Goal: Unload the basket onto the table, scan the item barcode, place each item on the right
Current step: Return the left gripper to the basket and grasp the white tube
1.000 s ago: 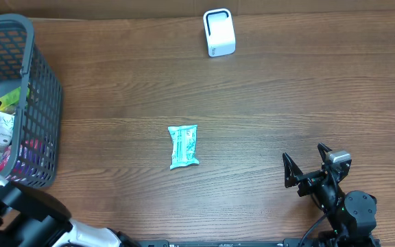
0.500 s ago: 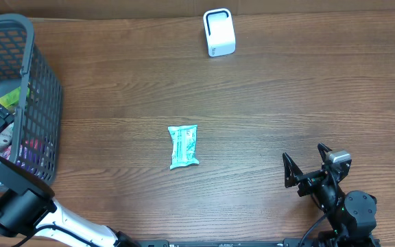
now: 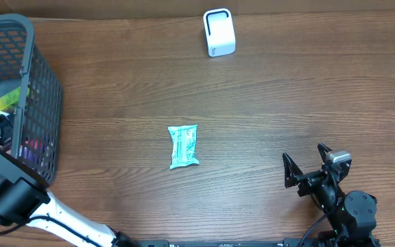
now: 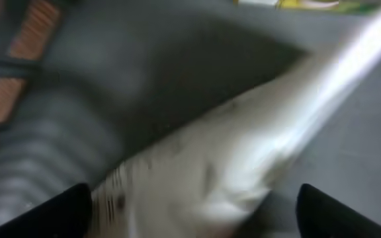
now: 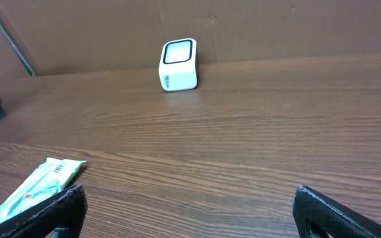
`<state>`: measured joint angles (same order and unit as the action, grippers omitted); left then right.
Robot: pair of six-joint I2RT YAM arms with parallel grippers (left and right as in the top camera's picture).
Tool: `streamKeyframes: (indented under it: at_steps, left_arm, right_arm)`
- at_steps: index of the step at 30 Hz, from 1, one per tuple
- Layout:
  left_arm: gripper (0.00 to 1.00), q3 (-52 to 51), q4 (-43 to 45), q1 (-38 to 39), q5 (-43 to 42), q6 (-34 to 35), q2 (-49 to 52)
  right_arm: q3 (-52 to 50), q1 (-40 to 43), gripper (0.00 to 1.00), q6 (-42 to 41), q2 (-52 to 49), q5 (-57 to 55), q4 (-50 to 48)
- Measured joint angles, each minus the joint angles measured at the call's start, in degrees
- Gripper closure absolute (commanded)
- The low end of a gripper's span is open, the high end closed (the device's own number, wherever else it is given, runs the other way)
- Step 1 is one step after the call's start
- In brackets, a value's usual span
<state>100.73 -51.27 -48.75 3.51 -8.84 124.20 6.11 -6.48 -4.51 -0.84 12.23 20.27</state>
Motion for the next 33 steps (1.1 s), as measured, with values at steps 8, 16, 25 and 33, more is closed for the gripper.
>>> streamKeyframes:
  at_steps: [8,16,25,33]
  left_arm:
    - [0.8,0.0,1.38,-0.02,0.66,-1.97,0.55]
    - [0.93,0.31,1.01,-0.15,-0.55,-1.86,0.55]
    - [0.96,6.67,-7.69,0.57,-5.92,-0.85,0.63]
    - [0.96,21.03,-13.81,0.79,-8.04,1.73,0.66]
  right_arm:
    - [0.0,0.0,0.0,0.02,0.0,0.0,-0.02]
    - [0.0,0.0,0.0,0.02,0.0,0.0,0.0]
    - [0.0,0.0,0.0,0.02,0.0,0.0,0.0]
    - [0.0,0.0,0.0,0.02,0.0,0.0,-0.02]
